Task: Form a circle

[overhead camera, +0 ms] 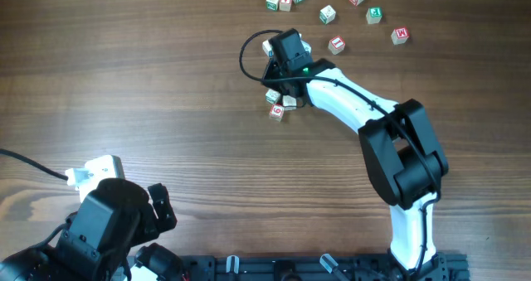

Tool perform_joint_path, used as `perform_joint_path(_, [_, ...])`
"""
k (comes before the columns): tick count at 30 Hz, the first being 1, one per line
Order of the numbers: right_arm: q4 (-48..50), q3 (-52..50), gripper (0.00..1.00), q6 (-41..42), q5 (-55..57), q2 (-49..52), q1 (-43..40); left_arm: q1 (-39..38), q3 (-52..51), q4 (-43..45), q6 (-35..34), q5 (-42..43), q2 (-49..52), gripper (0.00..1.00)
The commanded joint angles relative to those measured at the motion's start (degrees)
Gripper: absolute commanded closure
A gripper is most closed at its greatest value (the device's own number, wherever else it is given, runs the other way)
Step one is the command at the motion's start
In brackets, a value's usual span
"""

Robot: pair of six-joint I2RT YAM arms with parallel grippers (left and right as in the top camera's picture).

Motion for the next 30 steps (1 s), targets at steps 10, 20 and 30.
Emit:
perform_joint_path(10, [-1.81,1.36,0.95,0.48,0.28,1.44,-0.22,0.26,-0.11,-0.02,-0.72,0.07,-0.11,0.00])
perform_joint_path(20, [-2.45,1.36,0.95,0.48,-0.17,1.44,-0.22,0.26,-0.11,-0.02,-0.72,0.07,-0.11,0.00])
perform_joint_path(30, [-3.08,1.46,0.96,0.48,-0.61,1.44,-0.22,0.26,-0.11,-0.02,-0.72,0.07,-0.11,0.00])
